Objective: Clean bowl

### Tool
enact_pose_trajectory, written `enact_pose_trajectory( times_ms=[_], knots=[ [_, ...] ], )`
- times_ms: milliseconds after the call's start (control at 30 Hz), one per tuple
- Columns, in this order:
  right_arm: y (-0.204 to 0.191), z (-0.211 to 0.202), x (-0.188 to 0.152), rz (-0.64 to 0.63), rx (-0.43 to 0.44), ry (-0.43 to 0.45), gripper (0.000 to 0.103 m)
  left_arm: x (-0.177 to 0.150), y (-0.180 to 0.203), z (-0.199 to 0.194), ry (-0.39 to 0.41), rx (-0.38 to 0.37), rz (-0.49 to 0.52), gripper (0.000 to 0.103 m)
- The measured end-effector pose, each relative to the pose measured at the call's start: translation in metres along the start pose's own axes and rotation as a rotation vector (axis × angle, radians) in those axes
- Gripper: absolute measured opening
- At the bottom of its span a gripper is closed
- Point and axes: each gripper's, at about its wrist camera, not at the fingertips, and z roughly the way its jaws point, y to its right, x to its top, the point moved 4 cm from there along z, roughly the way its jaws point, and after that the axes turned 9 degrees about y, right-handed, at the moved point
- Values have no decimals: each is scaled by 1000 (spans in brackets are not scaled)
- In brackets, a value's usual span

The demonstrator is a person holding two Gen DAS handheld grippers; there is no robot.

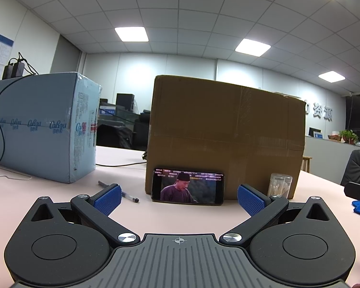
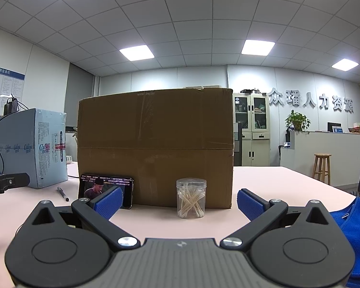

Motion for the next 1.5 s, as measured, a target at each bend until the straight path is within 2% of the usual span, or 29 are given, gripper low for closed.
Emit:
enact_pose_trajectory(
  times_ms=[1500],
  knots=[
    [0, 1, 1, -1, 3, -1, 103, -1, 1, 0, -1, -1, 0, 103]
  ],
)
